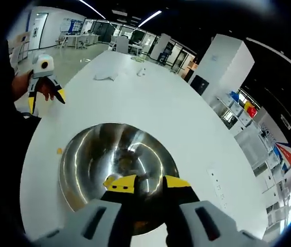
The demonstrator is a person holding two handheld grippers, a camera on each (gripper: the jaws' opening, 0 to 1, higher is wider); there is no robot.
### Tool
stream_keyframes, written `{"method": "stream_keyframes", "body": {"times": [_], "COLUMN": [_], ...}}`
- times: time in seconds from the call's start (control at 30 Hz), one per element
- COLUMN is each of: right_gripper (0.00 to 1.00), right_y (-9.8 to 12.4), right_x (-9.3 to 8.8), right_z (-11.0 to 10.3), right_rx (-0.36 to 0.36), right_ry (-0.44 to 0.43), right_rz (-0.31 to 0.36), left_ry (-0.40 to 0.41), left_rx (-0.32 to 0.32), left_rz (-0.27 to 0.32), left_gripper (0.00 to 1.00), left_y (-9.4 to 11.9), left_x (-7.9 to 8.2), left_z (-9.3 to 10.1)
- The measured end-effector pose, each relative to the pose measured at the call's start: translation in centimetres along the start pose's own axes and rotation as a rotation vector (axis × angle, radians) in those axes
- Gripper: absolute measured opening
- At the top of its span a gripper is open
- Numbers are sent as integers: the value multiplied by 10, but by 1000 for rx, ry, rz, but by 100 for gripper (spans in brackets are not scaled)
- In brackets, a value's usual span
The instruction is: Pick up the QQ candy scattered on the table and place it into the stainless steel bowl on the table
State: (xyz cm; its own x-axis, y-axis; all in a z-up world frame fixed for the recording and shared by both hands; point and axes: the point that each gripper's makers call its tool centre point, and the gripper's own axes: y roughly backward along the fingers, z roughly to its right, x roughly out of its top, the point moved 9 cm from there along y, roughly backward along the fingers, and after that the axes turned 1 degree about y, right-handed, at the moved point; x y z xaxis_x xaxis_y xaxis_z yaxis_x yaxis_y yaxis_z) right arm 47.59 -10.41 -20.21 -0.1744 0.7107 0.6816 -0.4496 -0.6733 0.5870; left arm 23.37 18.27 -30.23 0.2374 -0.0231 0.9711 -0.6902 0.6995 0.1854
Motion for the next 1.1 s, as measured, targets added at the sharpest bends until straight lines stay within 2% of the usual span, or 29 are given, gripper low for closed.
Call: {"method": "stream_keyframes", "body": {"times": [0.33, 0.47, 0.57, 0.9, 1.03, 1.1], "right_gripper": [20, 20, 20, 19, 19, 19], "right_y": [27, 48, 64, 116, 128, 128], "right_x": [4, -1, -11, -59, -73, -82], "right_z": [-10, -18, -31, -91, -119, -134], "right_rx": [-34, -78, -111, -219, -240, -238], "right_ry": [13, -18, -72, -286, -354, -379], "right_rz": [33, 83, 139, 369, 460, 474], "left_ry": [-22, -32, -41, -67, -74, -79], "left_rx": [-2, 1, 3, 22, 26, 26], "left_rz": [6, 9, 12, 20, 12, 7], "left_gripper": [63, 63, 63, 63, 63, 64], "left_y": [4, 6, 8, 15, 15, 14], "left_x": [8, 11, 13, 21, 21, 22], "left_z": [10, 13, 15, 15, 17, 19]}}
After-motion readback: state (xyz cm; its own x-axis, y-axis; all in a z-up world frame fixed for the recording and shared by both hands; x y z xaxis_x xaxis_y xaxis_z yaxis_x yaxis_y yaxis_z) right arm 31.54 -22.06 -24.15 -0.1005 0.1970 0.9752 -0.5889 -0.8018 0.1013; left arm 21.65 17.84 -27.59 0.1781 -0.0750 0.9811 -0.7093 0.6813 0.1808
